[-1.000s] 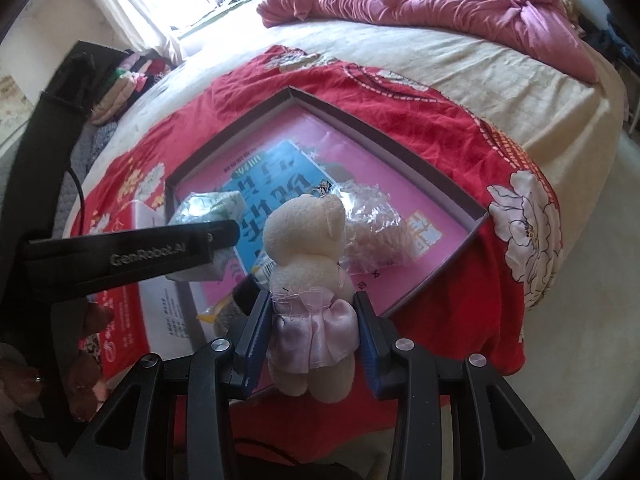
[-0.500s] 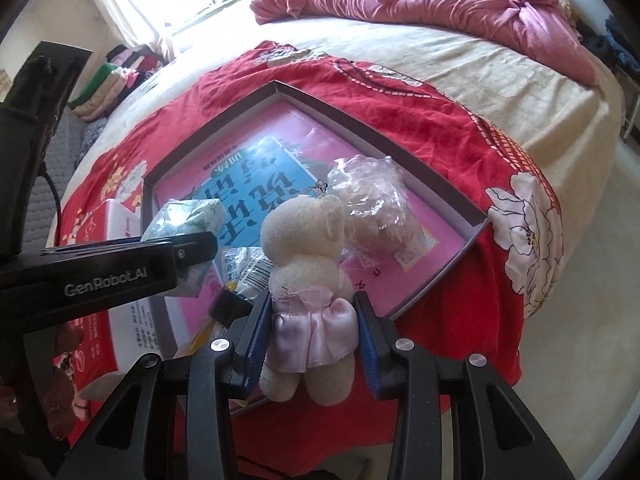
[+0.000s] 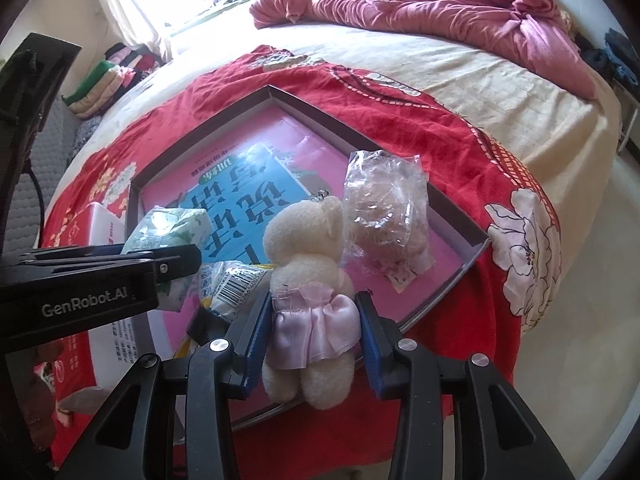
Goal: Organize soft objects
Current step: 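Open the right tool to release the teddy bear while the left tool releases the wrapped pack into the tray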
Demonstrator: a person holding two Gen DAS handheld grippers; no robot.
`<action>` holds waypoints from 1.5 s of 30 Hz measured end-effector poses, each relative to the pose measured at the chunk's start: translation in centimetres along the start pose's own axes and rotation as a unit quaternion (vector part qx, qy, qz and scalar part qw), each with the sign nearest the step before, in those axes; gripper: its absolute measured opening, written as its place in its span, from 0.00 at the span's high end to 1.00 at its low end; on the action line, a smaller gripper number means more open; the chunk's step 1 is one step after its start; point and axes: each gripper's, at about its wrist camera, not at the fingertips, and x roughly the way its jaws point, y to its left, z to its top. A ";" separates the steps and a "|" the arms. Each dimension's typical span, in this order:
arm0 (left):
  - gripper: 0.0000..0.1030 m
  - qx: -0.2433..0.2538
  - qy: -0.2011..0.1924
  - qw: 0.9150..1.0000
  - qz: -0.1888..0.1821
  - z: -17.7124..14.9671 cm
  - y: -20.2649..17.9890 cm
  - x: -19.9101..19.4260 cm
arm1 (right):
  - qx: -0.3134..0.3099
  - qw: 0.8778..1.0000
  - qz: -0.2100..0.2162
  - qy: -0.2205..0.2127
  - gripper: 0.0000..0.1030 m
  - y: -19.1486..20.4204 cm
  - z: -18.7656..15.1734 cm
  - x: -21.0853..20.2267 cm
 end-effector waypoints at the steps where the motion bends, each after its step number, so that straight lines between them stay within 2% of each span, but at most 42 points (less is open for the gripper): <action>1: 0.55 0.001 0.001 1.000 0.003 0.0 -0.1 0.1 | 0.001 1.000 0.002 0.001 0.57 0.0 0.0 0.0; 14: 0.55 0.015 0.026 0.999 0.032 0.5 -0.6 1.1 | -0.006 1.000 0.005 -0.002 0.53 0.3 0.0 -0.5; 19: 0.55 0.015 0.032 0.999 0.029 0.6 -0.7 1.1 | -0.007 1.000 -0.002 -0.018 0.48 0.3 0.0 -1.1; 22: 0.54 0.015 0.034 0.999 0.025 0.4 -0.8 1.0 | 0.006 1.000 -0.005 -0.029 0.42 -0.2 0.3 -1.5; 36: 0.53 0.013 0.030 0.999 0.015 -0.1 -0.8 0.3 | 0.024 0.999 -0.029 -0.019 0.41 -1.4 0.3 -2.0; 40: 0.52 0.026 0.016 0.999 0.021 -0.3 -0.9 -0.8 | 0.032 0.999 -0.035 0.005 0.41 -2.1 0.0 -2.4; 45: 0.47 0.020 0.002 1.000 0.015 -0.3 -0.7 -1.9 | 0.025 0.998 -0.053 0.004 0.41 -1.8 -0.1 -1.7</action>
